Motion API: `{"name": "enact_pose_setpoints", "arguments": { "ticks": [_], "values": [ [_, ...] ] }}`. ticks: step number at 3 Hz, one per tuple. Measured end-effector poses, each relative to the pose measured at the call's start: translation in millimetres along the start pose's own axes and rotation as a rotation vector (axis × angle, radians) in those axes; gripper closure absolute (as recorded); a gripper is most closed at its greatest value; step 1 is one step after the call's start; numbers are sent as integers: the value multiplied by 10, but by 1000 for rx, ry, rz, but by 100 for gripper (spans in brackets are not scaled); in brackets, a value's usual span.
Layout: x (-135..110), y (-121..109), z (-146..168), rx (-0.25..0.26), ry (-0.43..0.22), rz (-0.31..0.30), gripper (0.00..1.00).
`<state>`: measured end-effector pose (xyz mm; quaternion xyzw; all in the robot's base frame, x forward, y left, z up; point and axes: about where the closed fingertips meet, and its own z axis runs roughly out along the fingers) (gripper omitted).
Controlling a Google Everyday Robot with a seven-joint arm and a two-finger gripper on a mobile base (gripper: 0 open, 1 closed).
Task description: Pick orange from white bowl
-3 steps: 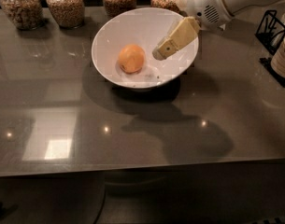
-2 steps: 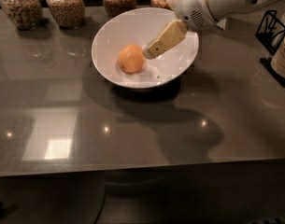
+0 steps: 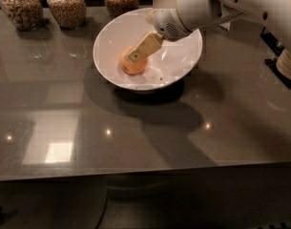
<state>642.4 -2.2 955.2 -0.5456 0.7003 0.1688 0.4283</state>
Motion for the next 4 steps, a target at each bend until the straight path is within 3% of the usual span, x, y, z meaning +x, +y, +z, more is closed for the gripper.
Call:
{"name": "enact_pose_setpoints", "arguments": {
  "ticks": [1,4],
  "values": [
    [55,20,255,-17,17,-6,33],
    [320,-114,660,2,86,-25,31]
  ]
}}
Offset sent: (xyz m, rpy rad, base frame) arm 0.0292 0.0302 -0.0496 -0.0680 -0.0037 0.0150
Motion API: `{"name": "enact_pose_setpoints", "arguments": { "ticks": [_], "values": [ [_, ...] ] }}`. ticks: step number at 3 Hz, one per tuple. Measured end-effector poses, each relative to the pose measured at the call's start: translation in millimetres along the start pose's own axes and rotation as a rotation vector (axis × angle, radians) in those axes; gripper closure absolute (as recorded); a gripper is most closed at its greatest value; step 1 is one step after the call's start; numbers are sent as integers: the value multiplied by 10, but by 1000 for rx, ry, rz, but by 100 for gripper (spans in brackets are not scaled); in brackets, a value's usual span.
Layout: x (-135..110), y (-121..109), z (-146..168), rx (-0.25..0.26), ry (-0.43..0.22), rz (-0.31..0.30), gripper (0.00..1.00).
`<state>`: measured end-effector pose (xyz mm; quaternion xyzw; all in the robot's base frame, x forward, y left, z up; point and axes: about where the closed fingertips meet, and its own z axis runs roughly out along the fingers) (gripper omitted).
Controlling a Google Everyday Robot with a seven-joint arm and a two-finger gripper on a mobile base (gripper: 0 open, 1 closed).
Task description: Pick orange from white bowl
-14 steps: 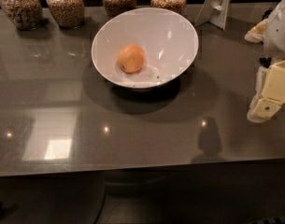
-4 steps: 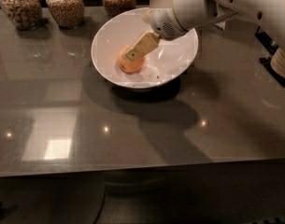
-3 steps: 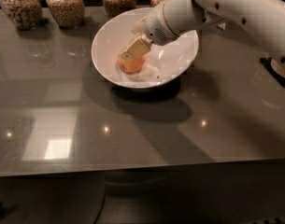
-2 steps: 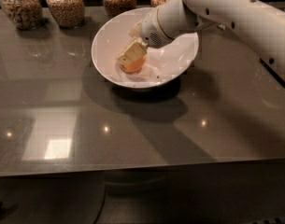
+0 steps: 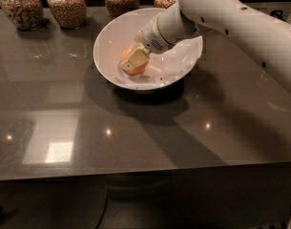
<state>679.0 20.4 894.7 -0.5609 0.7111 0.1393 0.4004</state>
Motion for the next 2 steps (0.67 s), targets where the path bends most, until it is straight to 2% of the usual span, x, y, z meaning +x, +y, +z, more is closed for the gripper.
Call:
{"name": "enact_pose_setpoints", "arguments": {
  "ticks": [2],
  "values": [
    [241,-56,243,-23,57,13,29]
  ]
}}
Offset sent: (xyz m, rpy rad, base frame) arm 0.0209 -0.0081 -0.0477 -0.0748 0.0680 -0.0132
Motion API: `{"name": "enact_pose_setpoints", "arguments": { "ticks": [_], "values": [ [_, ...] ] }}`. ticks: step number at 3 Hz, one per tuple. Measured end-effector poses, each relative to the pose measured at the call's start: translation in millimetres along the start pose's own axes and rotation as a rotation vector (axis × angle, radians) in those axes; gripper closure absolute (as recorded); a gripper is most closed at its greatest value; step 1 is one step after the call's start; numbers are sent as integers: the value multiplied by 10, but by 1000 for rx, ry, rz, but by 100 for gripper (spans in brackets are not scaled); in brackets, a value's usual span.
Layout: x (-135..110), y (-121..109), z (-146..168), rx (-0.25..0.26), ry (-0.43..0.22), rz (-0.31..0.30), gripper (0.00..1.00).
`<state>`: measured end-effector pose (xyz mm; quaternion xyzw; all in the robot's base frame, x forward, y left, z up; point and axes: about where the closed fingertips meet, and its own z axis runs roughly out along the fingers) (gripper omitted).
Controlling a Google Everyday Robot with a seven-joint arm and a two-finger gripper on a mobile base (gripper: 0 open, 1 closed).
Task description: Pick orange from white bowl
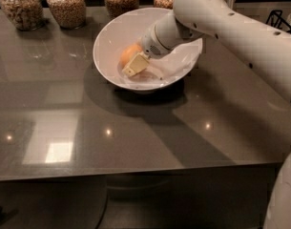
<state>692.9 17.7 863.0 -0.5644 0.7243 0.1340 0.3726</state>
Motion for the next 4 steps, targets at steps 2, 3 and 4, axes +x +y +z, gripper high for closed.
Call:
{"name": "enact_pose_setpoints", "arguments": {
  "ticks": [2,3,4],
  "values": [
    [56,22,118,-21,20,-3,71],
    [30,14,92,-20,20,-3,95],
    [-166,68,-215,22,-53,-17,100]
  ]
}}
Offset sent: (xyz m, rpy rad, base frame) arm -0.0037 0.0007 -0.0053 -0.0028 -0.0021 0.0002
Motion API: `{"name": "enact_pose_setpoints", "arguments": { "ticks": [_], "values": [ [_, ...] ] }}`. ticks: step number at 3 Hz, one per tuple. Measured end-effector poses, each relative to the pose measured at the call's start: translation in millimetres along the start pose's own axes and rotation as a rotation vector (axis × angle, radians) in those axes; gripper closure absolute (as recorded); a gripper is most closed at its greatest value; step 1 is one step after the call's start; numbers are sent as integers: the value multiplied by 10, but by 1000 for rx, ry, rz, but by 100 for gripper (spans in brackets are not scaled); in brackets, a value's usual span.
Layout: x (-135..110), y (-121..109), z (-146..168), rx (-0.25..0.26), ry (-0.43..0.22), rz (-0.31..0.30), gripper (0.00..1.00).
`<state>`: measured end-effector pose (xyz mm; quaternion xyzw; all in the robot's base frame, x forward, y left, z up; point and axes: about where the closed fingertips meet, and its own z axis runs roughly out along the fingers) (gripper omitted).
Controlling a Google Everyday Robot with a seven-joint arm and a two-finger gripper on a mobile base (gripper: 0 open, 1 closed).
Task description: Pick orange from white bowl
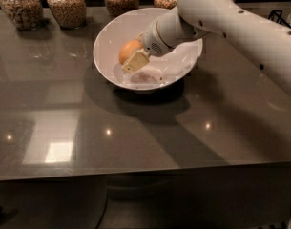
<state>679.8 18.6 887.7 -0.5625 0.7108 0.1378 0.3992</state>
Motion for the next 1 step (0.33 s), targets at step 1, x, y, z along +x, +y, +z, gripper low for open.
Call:
{"name": "enact_pose_setpoints", "arguments": {
  "ticks": [1],
  "values": [
    [-228,131,-473,40,-107,2,100]
  ]
}}
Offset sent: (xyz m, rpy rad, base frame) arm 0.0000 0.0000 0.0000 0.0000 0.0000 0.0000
